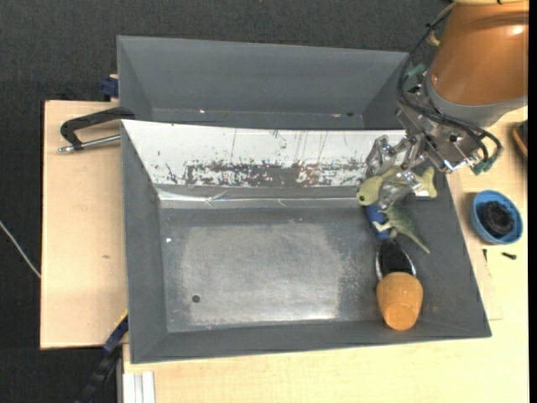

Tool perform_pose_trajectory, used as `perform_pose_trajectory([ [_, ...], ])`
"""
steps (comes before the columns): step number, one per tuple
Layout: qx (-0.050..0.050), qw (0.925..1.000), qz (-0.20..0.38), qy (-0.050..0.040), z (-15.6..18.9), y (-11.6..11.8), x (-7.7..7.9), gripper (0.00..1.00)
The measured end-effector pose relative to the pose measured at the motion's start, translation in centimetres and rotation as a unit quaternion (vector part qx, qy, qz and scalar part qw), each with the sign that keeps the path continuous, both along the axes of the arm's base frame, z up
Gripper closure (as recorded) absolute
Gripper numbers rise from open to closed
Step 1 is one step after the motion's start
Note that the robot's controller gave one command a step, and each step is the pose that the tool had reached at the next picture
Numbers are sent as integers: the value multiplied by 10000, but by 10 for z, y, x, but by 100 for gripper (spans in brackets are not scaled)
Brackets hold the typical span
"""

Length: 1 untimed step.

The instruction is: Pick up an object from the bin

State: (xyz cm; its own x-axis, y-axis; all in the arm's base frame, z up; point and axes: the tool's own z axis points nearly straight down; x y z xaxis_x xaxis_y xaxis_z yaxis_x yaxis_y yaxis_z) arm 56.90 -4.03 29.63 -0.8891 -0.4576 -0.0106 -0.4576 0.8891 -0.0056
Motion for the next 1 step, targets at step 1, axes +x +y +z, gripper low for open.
perform_pose_trajectory([
  [1,-7,9993,-375,3,41,-56,-31,100],
])
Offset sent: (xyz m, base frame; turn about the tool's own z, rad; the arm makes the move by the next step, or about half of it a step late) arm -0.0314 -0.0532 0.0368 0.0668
